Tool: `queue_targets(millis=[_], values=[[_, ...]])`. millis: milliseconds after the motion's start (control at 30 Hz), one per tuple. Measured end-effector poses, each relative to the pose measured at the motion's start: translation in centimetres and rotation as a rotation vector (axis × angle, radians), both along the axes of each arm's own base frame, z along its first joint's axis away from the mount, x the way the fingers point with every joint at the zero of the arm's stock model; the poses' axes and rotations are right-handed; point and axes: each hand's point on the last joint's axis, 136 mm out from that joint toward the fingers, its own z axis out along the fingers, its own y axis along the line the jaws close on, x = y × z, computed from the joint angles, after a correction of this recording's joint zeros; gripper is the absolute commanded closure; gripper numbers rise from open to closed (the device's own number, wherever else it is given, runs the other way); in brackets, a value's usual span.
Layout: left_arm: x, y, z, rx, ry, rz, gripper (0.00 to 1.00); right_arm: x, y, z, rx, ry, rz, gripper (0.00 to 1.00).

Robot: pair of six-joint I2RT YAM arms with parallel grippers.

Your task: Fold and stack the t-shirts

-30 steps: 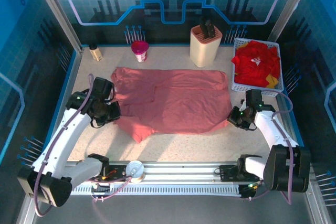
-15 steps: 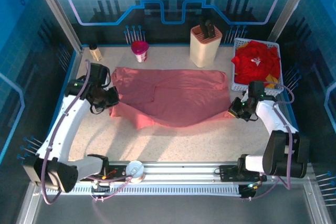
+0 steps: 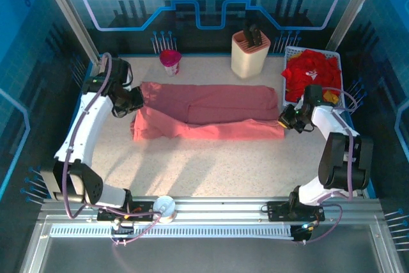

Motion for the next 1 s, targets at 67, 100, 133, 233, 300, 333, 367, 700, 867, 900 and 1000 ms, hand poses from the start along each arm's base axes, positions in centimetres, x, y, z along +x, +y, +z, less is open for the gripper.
queue_targets(millis=[67,100,133,233,300,333,367,700,867,900,1000], values=[[0.9,0.0,0.0,0.001,-0.004,-0.001,1.00,0.5,-0.1,-0.2,0.005,0.003,-0.003,1.00],[1.3,0.0,-0.1,0.001,-0.004,-0.001,1.00,0.7,-0.1,-0.3,0.007,0.005,-0.004,1.00],[1.7,0.0,-0.2,0.001,-0.002,-0.002,1.00,0.9,-0.2,-0.4,0.008,0.007,-0.005,1.00],[2.8,0.0,-0.5,0.006,0.005,-0.011,1.00,1.6,-0.3,-0.6,0.008,0.007,-0.005,1.00],[3.5,0.0,-0.7,0.009,0.006,-0.017,1.00,2.0,-0.4,-0.5,0.007,0.001,-0.005,1.00],[3.7,0.0,-0.7,0.010,0.006,-0.018,1.00,2.2,-0.4,-0.5,0.007,-0.001,-0.005,1.00],[4.1,-0.1,-0.7,0.010,0.007,-0.018,1.00,2.4,-0.5,-0.5,0.007,-0.002,-0.005,1.00],[6.1,-0.1,-2.8,0.019,0.050,-0.040,1.00,3.0,-0.6,-1.4,0.009,0.017,-0.004,1.00],[7.3,-0.1,-2.7,0.022,0.044,-0.046,1.00,3.0,-0.6,-1.5,0.009,0.019,-0.004,1.00],[7.6,-0.1,-2.6,0.023,0.038,-0.046,1.00,3.0,-0.6,-1.5,0.009,0.019,-0.004,1.00],[8.5,-0.2,-2.4,0.023,0.028,-0.048,1.00,3.0,-0.6,-1.7,0.010,0.024,-0.004,1.00]])
